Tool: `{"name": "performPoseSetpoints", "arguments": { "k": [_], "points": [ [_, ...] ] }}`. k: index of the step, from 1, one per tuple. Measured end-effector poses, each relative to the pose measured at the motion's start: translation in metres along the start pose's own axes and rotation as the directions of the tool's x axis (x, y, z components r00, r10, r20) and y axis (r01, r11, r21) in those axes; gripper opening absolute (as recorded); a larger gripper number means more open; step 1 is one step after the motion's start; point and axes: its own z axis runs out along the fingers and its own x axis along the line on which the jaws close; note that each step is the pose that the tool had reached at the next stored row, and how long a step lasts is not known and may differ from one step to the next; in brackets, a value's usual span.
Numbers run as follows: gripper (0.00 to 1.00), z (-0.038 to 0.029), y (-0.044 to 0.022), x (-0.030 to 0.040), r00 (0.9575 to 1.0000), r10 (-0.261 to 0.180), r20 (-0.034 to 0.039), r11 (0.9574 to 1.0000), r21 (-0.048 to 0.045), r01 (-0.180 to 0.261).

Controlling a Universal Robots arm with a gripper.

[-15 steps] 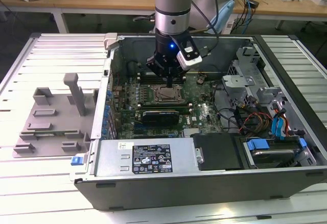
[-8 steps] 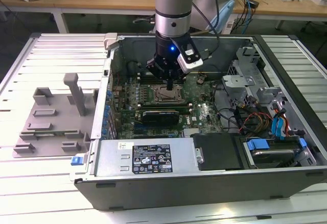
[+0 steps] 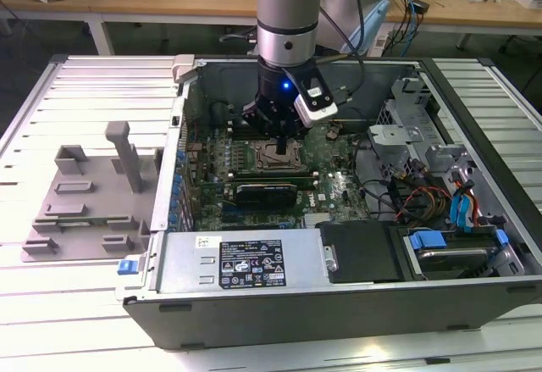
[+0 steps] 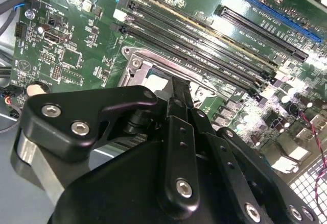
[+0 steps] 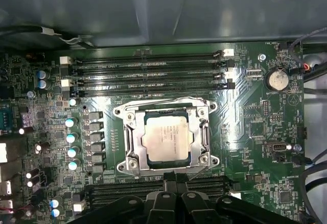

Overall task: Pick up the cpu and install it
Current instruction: 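Install the second cpu locking lever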

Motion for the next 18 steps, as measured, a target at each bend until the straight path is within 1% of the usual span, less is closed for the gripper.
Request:
{"name": "performPoseSetpoints", "arguments": {
  "k": [3,7,9,12,14,15,17,18],
  "points": [
    [0.11,0.0001,-0.0018,-0.0001,1.0,0.0,0.0001,1.0,-0.0002,0.0],
    [0.11,0.0001,-0.0026,-0.0002,1.0,0.0,0.0001,1.0,-0.0001,0.0],
    [0.11,0.0002,-0.0048,-0.0003,1.0,0.0,0.0,1.0,-0.0003,0.0],
    [0.11,0.0005,-0.0109,-0.0007,1.0,0.0,0.0,1.0,-0.0008,0.0],
    [0.11,0.0005,-0.0132,-0.0008,1.0,0.0,-0.0001,1.0,-0.0009,0.0],
    [0.11,0.0007,-0.0144,0.0,1.0,0.0,0.0,1.0,-0.0016,0.0],
    [0.11,0.0014,-0.016,0.0095,1.0,0.0,0.0,1.0,-0.0022,0.0],
    [0.11,0.0021,-0.0165,0.0117,1.0,0.0,0.0001,1.0,-0.0024,0.0]
  ]
}}
